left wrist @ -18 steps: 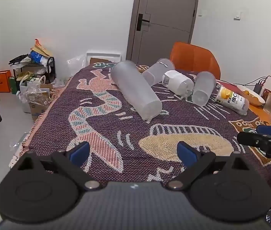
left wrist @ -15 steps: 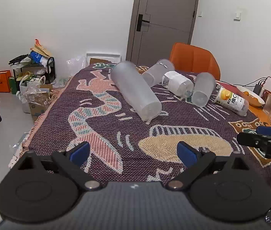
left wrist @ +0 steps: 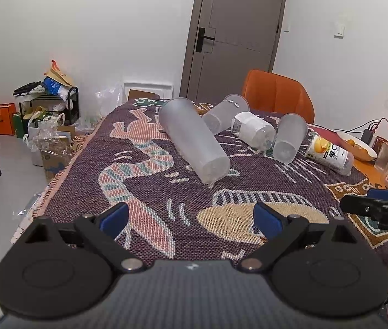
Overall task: Flip cup upright
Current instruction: 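Move the left tool toward the tall frosted cup lying on its side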
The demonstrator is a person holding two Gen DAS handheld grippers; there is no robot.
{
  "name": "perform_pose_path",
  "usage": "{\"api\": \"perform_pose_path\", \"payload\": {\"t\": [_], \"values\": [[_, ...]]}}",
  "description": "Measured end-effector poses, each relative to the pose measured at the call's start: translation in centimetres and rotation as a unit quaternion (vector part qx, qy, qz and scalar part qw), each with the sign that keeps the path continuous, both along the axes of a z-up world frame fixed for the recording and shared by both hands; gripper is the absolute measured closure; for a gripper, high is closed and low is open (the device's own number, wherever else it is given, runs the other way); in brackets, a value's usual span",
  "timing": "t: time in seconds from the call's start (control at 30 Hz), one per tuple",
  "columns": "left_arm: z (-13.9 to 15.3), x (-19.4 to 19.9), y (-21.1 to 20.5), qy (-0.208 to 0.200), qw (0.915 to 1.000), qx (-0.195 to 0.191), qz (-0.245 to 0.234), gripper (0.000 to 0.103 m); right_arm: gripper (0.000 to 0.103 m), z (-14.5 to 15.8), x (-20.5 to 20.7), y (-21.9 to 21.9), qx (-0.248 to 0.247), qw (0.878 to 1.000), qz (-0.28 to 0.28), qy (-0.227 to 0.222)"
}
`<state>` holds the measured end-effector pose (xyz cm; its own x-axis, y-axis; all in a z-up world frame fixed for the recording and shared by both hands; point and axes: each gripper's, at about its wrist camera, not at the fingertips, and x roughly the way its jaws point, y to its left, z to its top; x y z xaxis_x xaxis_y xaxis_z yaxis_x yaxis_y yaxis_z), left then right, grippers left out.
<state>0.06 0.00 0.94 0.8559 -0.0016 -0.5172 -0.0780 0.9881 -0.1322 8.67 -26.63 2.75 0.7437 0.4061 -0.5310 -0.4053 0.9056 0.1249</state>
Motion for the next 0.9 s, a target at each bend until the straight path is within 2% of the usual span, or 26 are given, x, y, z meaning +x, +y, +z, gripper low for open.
{"api": "perform_pose_path", "payload": {"t": [0.27,0.53,0.67,0.9], "values": [[-0.1,0.0,-0.4,-0.008,0.9998,0.016,-0.007,0.006,0.000,0.1,0.1,-0.2,0.004,1.000,-0.002,0.001],[0.3,0.9,0.3,-0.010,0.9999,-0.008,-0.002,0.006,0.000,0.4,0.8,0.4,0.004,1.000,0.004,-0.001],[0.8,1.7,0.8,-0.011,0.9995,-0.031,0.001,0.006,0.000,0.7,1.5,0.6,0.009,1.000,0.009,0.001],[1.8,4.6,1.2,-0.002,0.9996,-0.028,-0.003,0.007,0.000,1.3,3.7,1.5,0.024,0.999,0.034,0.009]]}}
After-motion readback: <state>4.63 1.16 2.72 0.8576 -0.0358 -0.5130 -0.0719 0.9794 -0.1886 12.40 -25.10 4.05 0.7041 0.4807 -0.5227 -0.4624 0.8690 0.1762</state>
